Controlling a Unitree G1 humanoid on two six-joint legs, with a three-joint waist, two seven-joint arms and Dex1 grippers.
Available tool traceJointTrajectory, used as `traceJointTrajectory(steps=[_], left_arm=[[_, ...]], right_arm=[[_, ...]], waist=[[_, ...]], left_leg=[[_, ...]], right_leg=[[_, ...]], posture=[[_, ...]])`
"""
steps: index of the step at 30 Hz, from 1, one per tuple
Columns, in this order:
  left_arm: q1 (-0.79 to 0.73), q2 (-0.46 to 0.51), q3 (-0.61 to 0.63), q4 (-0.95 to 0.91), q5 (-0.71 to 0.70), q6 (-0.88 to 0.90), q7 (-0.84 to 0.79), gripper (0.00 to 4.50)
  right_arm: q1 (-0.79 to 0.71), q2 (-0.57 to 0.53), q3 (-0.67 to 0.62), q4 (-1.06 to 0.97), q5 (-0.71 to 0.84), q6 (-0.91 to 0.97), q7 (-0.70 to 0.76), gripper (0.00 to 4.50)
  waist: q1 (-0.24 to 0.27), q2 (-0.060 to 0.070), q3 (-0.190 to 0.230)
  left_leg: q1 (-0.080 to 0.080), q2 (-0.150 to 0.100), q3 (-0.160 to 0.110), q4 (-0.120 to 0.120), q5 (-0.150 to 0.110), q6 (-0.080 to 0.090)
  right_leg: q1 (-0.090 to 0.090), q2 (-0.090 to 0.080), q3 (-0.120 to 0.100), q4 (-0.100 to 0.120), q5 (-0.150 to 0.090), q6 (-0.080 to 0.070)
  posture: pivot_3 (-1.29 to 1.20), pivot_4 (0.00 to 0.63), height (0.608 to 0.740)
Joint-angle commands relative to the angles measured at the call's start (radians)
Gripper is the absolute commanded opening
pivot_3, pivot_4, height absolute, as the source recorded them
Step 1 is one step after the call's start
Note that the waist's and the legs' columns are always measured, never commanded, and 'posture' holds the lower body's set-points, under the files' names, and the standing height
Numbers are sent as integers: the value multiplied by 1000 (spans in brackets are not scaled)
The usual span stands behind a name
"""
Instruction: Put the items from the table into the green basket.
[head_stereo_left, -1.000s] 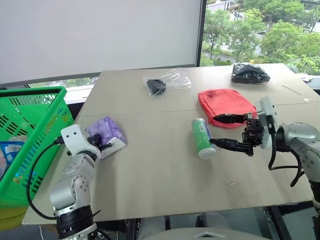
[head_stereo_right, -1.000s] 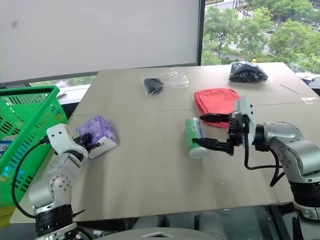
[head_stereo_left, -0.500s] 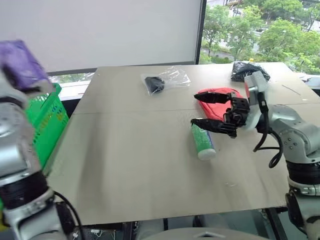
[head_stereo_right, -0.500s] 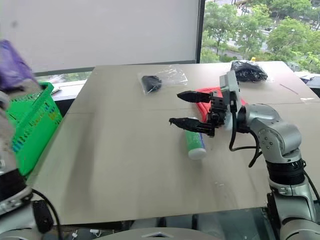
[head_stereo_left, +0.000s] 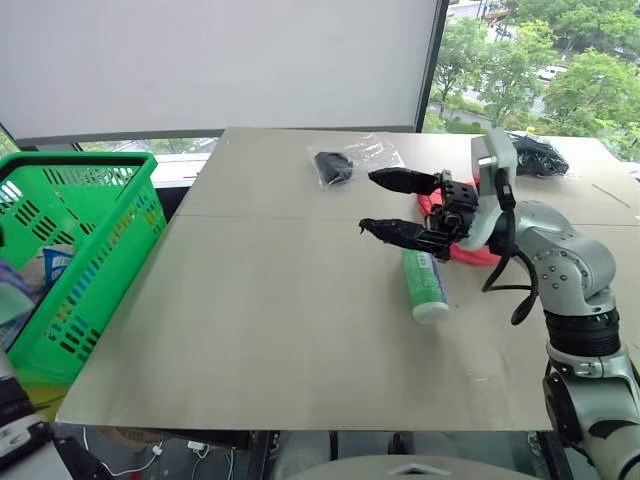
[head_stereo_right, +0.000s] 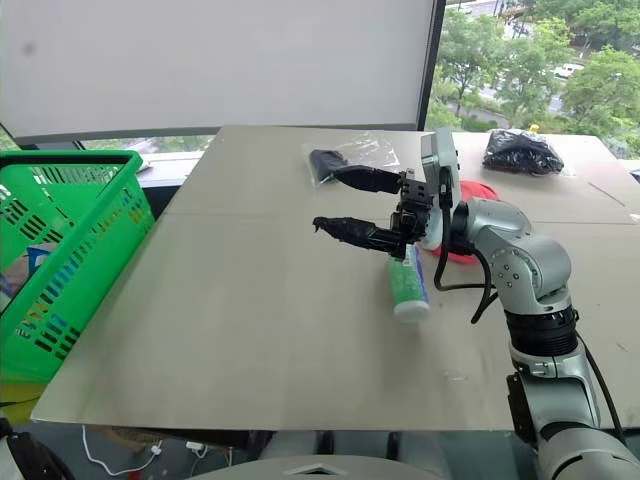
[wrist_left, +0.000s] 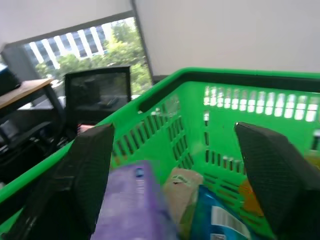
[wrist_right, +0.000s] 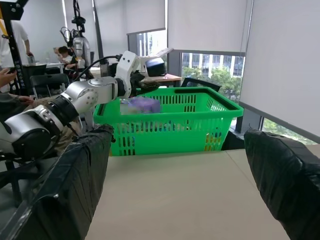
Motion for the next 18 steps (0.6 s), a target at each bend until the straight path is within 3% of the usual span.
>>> traceJointTrajectory(steps=[1, 5, 9, 14, 18], left_arm=[[-30, 2, -32, -94, -69, -69, -107, 3661], [55, -18, -125, -320, -236, -58, -387, 3661], [218, -9, -208, -553, -374, 14, -596, 3661], [353, 78, -279, -730, -430, 117, -735, 3661], [411, 118, -274, -766, -478, 168, -813, 3661]], right_arm=[[19, -59, 15, -15, -104, -30, -53, 4500], [113, -113, 68, -68, -258, 6, -206, 4500], [178, -124, 117, -201, -319, 310, -427, 4500], [177, -54, 133, -275, -319, 693, -602, 4500], [173, -16, 146, -261, -333, 814, -656, 4500]], waist=[[-1, -2, -2], [-7, -4, -5], [-42, 3, -4], [-87, 7, -2], [-84, 19, -1]], left_leg=[[-4, 0, 0, 0, 0, -1], [-7, 0, 1, -1, 0, -1], [-9, -1, 2, -3, 0, 0], [-5, 2, 5, -1, 3, 5], [-3, 6, 6, 5, 4, 5]], right_leg=[[-4, -1, -2, 0, 1, 1], [-5, -6, -11, -1, 2, 3], [-7, -7, -11, -1, 2, 3], [-6, -4, -13, 2, 1, 1], [-4, 3, -13, 3, 0, -2]], posture=[[92, 0, 740], [71, 0, 740], [49, 0, 740], [33, 0, 740], [38, 0, 740]])
